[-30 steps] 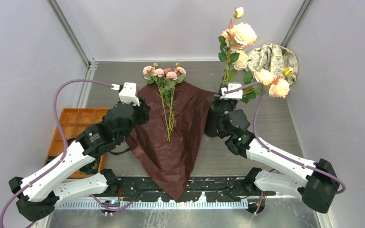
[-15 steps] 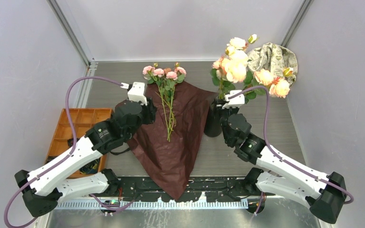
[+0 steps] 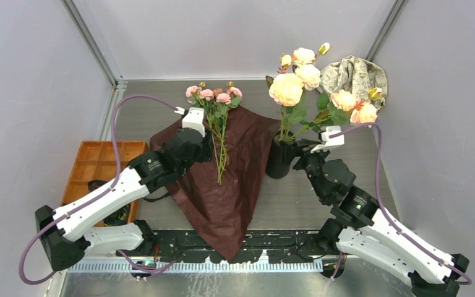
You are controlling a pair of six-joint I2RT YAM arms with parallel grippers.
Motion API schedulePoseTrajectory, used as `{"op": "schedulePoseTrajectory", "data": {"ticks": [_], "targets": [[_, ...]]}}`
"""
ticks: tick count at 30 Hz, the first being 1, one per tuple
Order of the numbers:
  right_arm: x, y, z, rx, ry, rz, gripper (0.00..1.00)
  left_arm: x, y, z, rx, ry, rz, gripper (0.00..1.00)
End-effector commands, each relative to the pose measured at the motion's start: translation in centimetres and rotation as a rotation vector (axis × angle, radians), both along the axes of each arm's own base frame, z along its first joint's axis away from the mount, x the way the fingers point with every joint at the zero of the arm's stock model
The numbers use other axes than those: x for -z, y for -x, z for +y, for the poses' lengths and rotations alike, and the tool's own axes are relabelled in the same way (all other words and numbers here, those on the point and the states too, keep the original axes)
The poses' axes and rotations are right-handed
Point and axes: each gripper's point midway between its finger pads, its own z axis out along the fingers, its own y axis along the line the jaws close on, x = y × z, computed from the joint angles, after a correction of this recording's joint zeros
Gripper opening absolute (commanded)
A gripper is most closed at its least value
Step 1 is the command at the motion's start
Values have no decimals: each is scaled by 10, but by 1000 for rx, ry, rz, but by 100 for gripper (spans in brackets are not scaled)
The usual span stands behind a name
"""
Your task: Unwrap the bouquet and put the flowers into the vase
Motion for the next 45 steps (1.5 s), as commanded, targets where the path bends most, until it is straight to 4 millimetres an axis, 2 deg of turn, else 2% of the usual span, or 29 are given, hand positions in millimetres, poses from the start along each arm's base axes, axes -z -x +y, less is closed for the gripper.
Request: {"op": "schedulePoseTrajectory", "data": {"ticks": [1,7,10,13,16,20,27,29,34,45], "targets": [[-32,24,-9,-61,-114,-11,73,-16,-10,-15,-17,54,-3,49],[-52,51,-29,-107,-210,-52,71,14,-37,-20,-68,12,133,53],[-62,62,-34,-137,-238,-63,71,33,-63,-14,-91,108,265,51],[-67,71,-37,-165,-257,-64,70,53,-97,-1,-147,221,372,48],[-68,77,-38,-186,-272,-61,70,69,-129,12,-207,263,431,46],[-63,80,-41,-186,-278,-52,69,90,-173,18,-261,263,491,42],[-53,81,-45,-172,-266,-35,69,134,-230,8,-295,211,569,36],[-52,82,-47,-167,-263,-33,69,153,-240,8,-311,193,597,35],[-48,81,-50,-151,-249,-27,69,169,-253,11,-344,177,608,34],[-43,80,-50,-146,-253,-21,69,170,-272,23,-392,115,563,34]]}}
